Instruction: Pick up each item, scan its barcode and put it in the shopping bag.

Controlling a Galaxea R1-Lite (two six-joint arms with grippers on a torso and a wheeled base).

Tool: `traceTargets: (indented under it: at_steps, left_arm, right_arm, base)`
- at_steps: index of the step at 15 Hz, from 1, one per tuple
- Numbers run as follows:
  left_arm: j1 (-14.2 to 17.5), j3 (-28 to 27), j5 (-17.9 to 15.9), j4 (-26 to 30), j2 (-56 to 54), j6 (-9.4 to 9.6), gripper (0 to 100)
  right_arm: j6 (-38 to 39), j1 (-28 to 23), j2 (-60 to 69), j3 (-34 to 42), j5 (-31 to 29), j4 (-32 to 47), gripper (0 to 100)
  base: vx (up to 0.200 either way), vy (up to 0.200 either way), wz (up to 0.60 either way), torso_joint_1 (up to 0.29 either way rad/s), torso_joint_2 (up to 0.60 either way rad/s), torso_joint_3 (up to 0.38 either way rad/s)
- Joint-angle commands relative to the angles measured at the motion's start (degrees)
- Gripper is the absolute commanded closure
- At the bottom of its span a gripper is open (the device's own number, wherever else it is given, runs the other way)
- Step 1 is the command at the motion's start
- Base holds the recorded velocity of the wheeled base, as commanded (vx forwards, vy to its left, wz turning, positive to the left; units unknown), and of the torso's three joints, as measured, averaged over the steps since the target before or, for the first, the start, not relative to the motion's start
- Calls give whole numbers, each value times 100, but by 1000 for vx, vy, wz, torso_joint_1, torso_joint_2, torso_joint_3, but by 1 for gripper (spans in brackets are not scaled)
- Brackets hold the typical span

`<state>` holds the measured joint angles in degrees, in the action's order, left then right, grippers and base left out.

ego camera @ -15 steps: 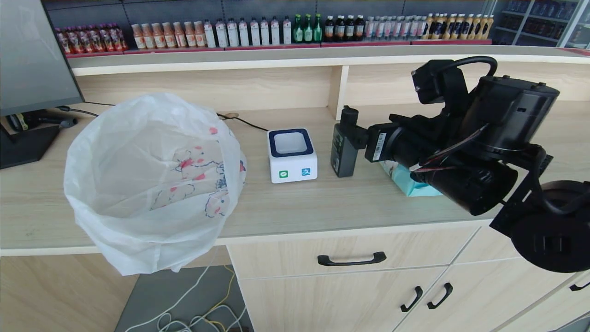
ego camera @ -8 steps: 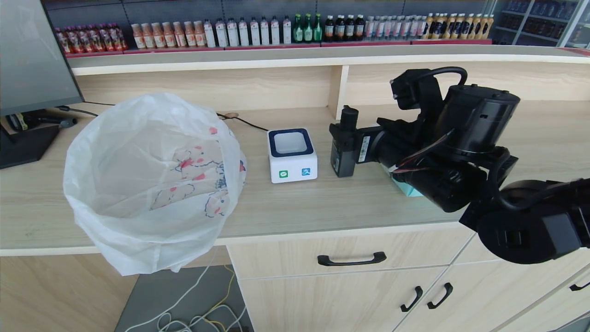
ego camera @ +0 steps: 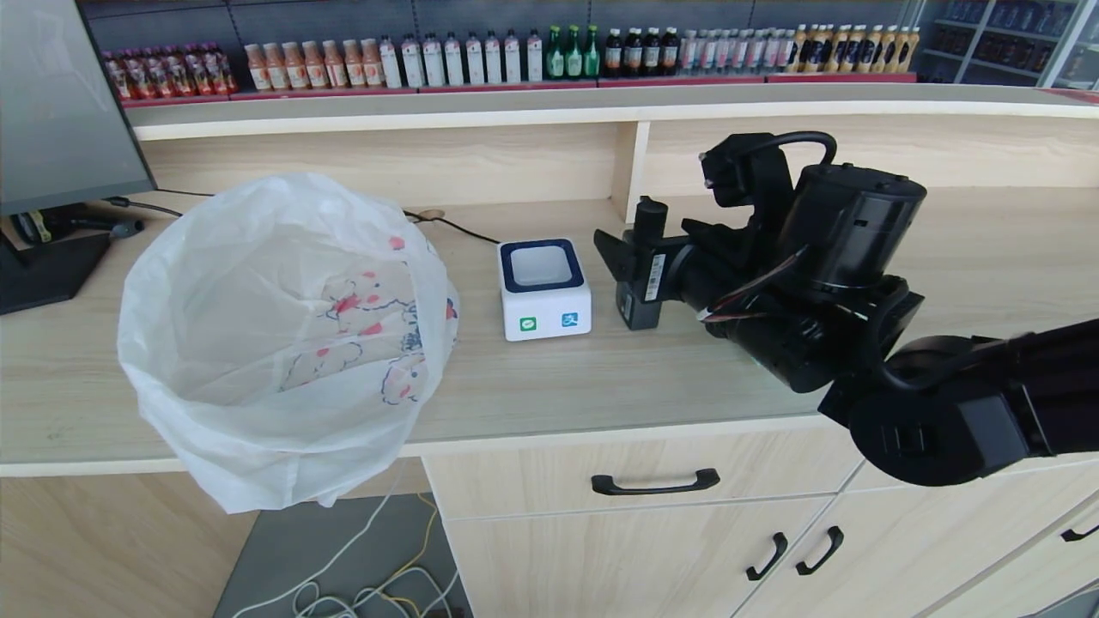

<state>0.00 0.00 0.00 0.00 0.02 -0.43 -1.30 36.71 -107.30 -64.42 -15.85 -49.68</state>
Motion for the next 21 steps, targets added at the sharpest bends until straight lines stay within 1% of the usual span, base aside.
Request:
traceTargets:
  at_steps: [1,8,12,16,18,21]
  left_arm:
    - [0,0,0,0,-2,-1,0]
    - [0,0,0,0,-2,-1,0]
    - [0,0,0,0,-2,-1,0]
    - [0,0,0,0,-2,-1,0]
    - [-9,0,0,0,-2,-1,0]
    - [0,0,0,0,-2,-1,0]
  right_arm:
    - [7,-14,-195,-291,-15,2,0]
    - [-1,-76,-502,-423,-15,-68,0]
    - [7,-287,-748,-686,-15,-77,0]
    - [25,-348,-827,-695,3,-77,0]
    - [297,-340,-951,-722,-15,-77,0]
    - [324,-340,-1047,-827,-6,-77,0]
  base:
    - [0,0,0,0,0,0]
    - [0,0,0,0,0,0]
    - [0,0,0,0,0,0]
    - [0,0,0,0,0,0]
    - [0,0,0,0,0,0]
    - [0,0,0,0,0,0]
